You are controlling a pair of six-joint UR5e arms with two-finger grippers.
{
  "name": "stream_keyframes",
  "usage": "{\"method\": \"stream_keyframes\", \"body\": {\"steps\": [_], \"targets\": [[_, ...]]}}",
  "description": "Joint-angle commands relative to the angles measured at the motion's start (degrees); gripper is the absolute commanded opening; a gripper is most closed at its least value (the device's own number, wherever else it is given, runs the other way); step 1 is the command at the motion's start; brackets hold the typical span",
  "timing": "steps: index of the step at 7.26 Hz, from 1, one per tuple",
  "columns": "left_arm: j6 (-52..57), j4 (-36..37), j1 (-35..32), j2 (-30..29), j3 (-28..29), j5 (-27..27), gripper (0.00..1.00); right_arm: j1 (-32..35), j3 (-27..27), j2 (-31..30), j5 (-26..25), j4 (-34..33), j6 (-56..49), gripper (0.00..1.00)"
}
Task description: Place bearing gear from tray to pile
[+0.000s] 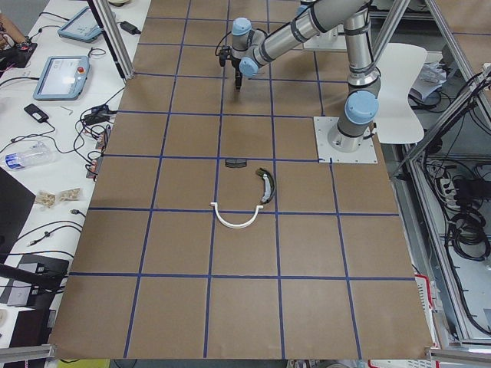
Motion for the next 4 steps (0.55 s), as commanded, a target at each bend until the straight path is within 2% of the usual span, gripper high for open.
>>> {"method": "stream_keyframes", "body": {"steps": [1,2,3,4], "targets": [[0.1,0.9,0.0,-0.1,0.0,0.2,0.59,-3.4,-1.7,5.5,-0.2,-5.4,-1.8,0.9],[0.3,1.2,0.0,-0.4,-0.1,0.2,0.4,-3.7,-3.5,6.7,0.1,-5.4,-1.7,0.89],[0.4,1.4,0.0,-0.3,0.0,0.3,0.16,-3.7,-4.0,8.2,0.5,-5.4,-1.3,0.81],[0.4,1.4,0.1,-0.1,0.0,0.3,0.0,-3.7,-3.5,8.3,0.7,-5.2,-0.8,0.79]]}}
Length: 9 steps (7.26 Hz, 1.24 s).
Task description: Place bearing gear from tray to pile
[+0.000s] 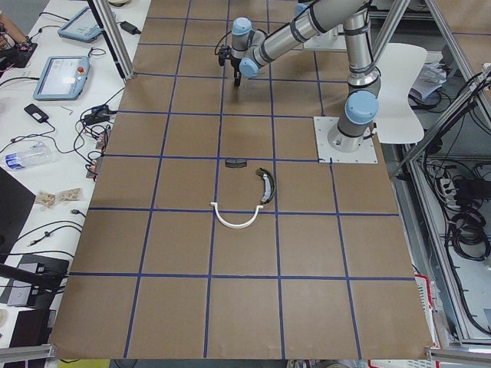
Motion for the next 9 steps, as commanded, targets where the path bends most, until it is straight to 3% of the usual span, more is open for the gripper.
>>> {"method": "stream_keyframes", "body": {"steps": [1,2,3,4,5,6,7,9], "targets": [[0.3,0.1,0.2,1.1,0.2,0.1,0.0,0.0,0.3,0.8,0.4,0.2,1.6,0.78],[0.7,-0.1,0.4,2.2,0.4,0.8,0.0,0.0,0.3,0.9,0.4,0.1,2.1,0.71],[1.9,-0.7,0.8,3.8,3.1,2.8,0.0,0.0,0.2,1.0,0.4,0.0,2.1,0.7],[2.8,-11.7,2.0,6.0,9.8,4.5,0.0,0.0,-0.3,2.2,1.2,-0.2,2.1,0.7],[9.0,-29.5,6.5,7.7,17.0,4.3,0.0,0.1,-0.3,3.4,1.8,-2.6,2.2,0.69],[14.8,-40.6,11.4,8.6,20.7,4.4,0.0,0.2,-0.2,3.5,2.0,-3.0,2.5,0.68],[21.0,-42.7,16.7,9.8,20.4,5.5,0.0,0.3,-0.3,3.4,2.0,-2.8,3.2,0.66],[37.3,-43.0,30.6,11.6,14.5,6.0,0.0,0.3,-0.2,3.4,2.0,-2.5,3.6,0.62]]}}
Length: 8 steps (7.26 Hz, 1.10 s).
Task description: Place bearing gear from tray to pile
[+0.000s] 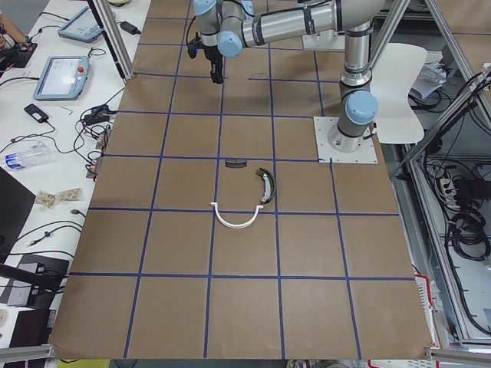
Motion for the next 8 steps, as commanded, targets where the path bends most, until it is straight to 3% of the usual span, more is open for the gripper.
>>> {"method": "stream_keyframes", "body": {"steps": [1,2,3,4,5,6,7,8], "targets": [[12.4,2.3,15.0,0.8,-5.1,1.3,0.0,0.0,0.2,0.0,0.0,0.5,0.3,0.62],[19.4,7.5,23.7,-0.1,-8.3,1.6,0.0,0.0,0.3,0.0,-0.1,0.7,0.3,0.6],[27.9,18.0,29.3,-0.8,-12.6,1.6,0.0,0.0,0.3,0.0,-0.1,0.7,0.3,0.59],[31.0,24.0,31.1,-1.3,-16.6,1.3,0.0,0.0,0.2,0.0,-0.1,0.7,0.3,0.55],[31.0,27.8,32.2,-2.0,-20.3,1.2,0.0,0.0,0.3,0.0,-0.1,0.7,0.3,0.42],[31.1,30.3,32.4,-1.8,-22.5,1.3,0.0,0.0,0.4,0.1,-0.6,0.8,0.3,0.13],[31.2,31.0,32.5,-2.0,-22.4,1.3,0.0,0.0,0.4,0.0,-0.9,0.9,0.3,0.0],[31.3,31.0,32.5,-2.0,-22.2,1.3,0.04,0.0,0.1,-0.2,-0.9,2.0,0.2,0.0]]}}
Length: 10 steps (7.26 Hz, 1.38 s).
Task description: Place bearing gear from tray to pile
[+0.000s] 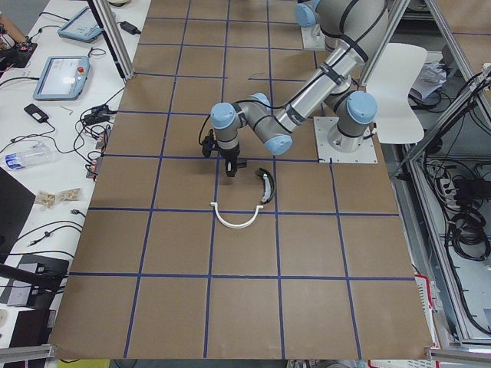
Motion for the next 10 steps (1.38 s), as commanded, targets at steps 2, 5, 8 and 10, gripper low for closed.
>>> {"method": "stream_keyframes", "body": {"steps": [2,5,8,10], "targets": [[1.4,0.9,0.2,0.4,-0.4,-0.2,1.0,1.0,-0.4,-3.0,-0.3,3.9,-0.1,0.0],[0.7,-1.6,-1.9,4.8,0.3,0.0,1.0,11.0,0.4,-10.0,0.3,8.6,1.1,0.0],[-8.5,-20.1,-10.1,12.6,8.1,-0.4,1.0,26.9,0.4,-12.3,1.0,10.8,15.5,0.0],[-20.5,-31.0,-17.3,17.6,14.9,-2.1,1.0,39.3,0.5,-13.1,2.0,12.1,28.7,0.0]]}}
